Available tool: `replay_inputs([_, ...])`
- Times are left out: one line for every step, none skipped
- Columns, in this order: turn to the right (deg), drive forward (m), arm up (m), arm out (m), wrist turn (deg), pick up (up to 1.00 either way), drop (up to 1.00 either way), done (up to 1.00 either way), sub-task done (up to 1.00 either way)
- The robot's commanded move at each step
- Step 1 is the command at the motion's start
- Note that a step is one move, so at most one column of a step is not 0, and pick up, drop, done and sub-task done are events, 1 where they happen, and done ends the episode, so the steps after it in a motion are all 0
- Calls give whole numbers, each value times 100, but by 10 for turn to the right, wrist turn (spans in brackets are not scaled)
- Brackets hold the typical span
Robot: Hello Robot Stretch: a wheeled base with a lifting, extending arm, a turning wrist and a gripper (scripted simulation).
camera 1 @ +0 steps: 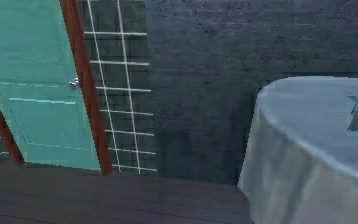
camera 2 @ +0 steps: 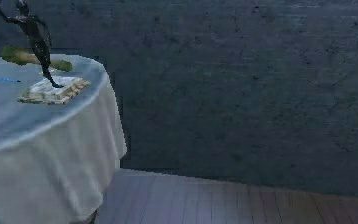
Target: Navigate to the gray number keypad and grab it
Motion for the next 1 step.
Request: replay_inputs([240,0,0,0,0,0,0,0,0])
